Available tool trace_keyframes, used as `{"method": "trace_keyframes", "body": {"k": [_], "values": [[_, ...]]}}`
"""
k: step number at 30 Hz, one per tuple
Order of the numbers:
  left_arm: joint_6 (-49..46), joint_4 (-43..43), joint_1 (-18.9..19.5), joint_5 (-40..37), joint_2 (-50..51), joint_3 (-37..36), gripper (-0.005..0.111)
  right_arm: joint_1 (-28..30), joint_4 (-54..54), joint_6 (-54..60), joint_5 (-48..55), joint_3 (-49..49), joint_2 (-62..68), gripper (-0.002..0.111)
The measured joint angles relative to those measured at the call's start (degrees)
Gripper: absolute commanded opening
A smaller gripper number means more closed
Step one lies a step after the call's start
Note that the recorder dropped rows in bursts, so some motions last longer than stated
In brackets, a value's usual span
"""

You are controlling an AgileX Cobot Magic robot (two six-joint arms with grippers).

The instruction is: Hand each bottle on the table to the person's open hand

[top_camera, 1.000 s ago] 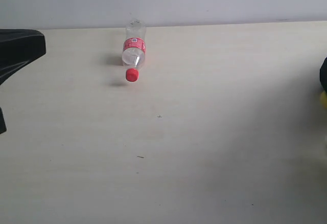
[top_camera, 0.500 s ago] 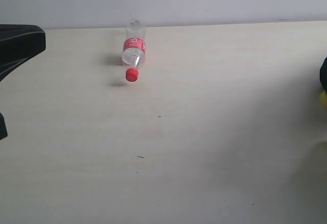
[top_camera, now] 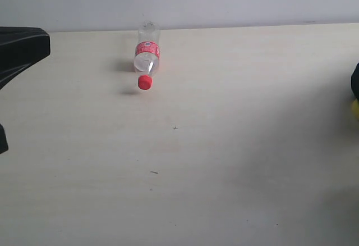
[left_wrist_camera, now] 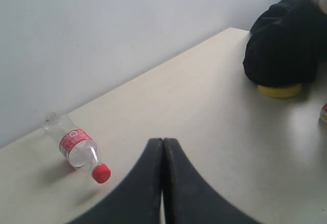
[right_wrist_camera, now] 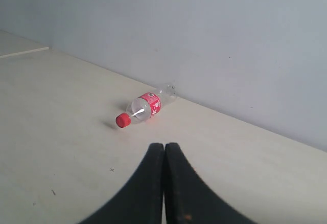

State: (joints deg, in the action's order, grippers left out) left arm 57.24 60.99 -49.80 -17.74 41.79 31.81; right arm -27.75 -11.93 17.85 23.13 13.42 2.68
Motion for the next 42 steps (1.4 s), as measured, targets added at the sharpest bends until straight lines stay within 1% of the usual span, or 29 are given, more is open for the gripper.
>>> {"method": "trace_keyframes", "body": {"k": [10,18,21,24,27,31,34,37,42], "values": [[0.00,0.00,0.00,0.00,0.00,0.00,0.000,0.00,0.00,0.00,0.00,0.00,0.00,0.000],[1.11,0.00,0.00,-0.14,0.54,-1.33,0.000,0.00,0.00,0.00,0.00,0.00,0.00,0.000],[2.86,0.00,0.00,-2.08,2.32,-1.33,0.000,0.00,0.00,0.00,0.00,0.00,0.00,0.000],[6.61,0.37,0.52,-5.34,5.97,-1.04,0.000,0.00,0.00,0.00,0.00,0.00,0.00,0.000],[9.38,0.50,3.16,-7.82,11.12,2.20,0.000,0.00,0.00,0.00,0.00,0.00,0.00,0.000],[10.42,-0.26,8.29,-8.51,19.94,10.67,0.000,0.00,0.00,0.00,0.00,0.00,0.00,0.000],[9.42,-2.09,10.85,-9.18,25.76,16.43,0.000,0.00,0.00,0.00,0.00,0.00,0.00,0.000],[7.74,-2.72,11.41,-10.38,29.73,20.69,0.000,0.00,0.00,0.00,0.00,0.00,0.00,0.000],[6.46,-3.08,12.10,-10.10,30.92,22.28,0.000,0.00,0.00,0.00,0.00,0.00,0.00,0.000]]}}
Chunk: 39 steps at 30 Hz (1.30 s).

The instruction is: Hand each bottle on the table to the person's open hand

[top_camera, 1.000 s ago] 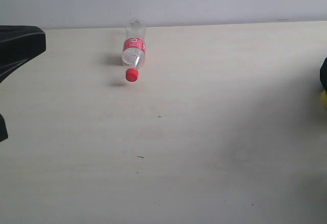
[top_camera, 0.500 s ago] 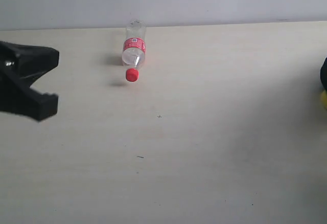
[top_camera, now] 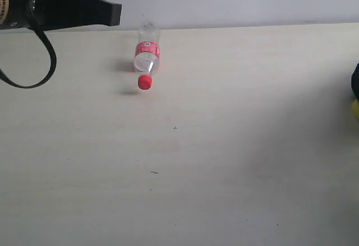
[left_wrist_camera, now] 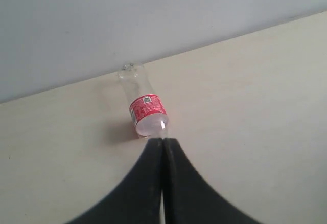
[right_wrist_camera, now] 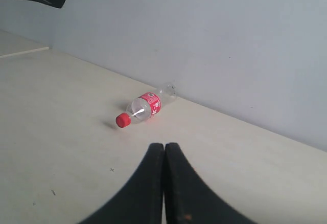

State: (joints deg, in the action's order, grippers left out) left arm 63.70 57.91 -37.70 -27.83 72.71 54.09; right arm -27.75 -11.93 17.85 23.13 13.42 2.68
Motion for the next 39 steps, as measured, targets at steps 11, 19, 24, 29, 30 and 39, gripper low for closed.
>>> {"method": "trace_keyframes", "body": {"k": [11,19,24,29,30,39], "values": [[-15.00,-12.63,5.00,-4.27,9.74,11.84,0.000,0.00,0.00,0.00,0.00,0.00,0.00,0.000],[-15.98,-15.00,5.00,-0.69,2.12,8.34,0.000,0.00,0.00,0.00,0.00,0.00,0.00,0.000],[-15.86,-14.83,5.00,3.26,-9.07,0.30,0.000,0.00,0.00,0.00,0.00,0.00,0.00,0.000],[-15.53,-13.98,5.00,7.90,-15.60,-6.77,0.000,0.00,0.00,0.00,0.00,0.00,0.00,0.000],[-15.53,-13.33,5.00,8.19,-15.74,-7.32,0.000,0.00,0.00,0.00,0.00,0.00,0.00,0.000],[-13.37,-12.51,8.24,5.62,0.33,1.60,0.000,0.00,-1.32,0.00,0.64,0.00,0.00,0.000]]}}
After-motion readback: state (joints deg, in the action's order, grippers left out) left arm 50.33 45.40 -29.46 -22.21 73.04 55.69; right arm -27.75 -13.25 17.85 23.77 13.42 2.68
